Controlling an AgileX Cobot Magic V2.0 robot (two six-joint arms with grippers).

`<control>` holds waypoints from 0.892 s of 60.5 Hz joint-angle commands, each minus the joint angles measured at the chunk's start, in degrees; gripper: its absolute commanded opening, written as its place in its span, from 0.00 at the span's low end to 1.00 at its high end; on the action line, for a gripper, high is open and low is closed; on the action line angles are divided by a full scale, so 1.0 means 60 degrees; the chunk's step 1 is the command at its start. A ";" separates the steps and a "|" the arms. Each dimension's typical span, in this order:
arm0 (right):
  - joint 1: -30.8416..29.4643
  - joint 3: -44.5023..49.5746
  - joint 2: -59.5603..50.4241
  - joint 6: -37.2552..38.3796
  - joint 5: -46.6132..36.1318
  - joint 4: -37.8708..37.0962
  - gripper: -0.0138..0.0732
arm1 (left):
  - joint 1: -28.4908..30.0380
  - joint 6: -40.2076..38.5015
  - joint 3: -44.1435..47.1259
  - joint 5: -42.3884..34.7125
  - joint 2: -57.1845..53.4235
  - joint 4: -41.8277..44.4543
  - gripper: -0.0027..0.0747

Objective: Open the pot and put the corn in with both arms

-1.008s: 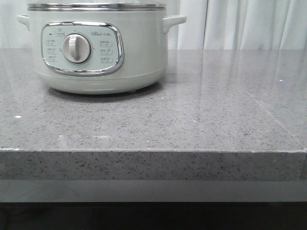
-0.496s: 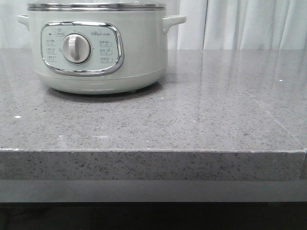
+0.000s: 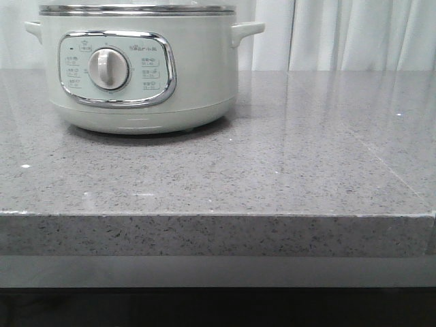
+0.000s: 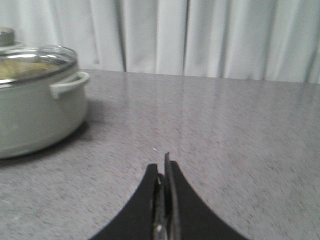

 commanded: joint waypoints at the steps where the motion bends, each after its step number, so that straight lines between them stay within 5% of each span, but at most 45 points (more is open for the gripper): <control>1: -0.0324 0.0611 -0.0502 -0.0038 -0.1217 0.0038 0.08 | 0.0026 -0.0080 0.0054 -0.0853 -0.0186 0.0011 0.01; 32: 0.0228 0.3444 -0.2068 -0.0038 -0.2585 0.0038 0.08 | 0.0026 -0.0080 0.0054 -0.0853 -0.0186 0.0011 0.01; 54: 0.0170 0.3438 -0.2068 -0.0038 -0.2551 0.0038 0.08 | 0.0026 -0.0080 0.0054 -0.0853 -0.0186 0.0011 0.01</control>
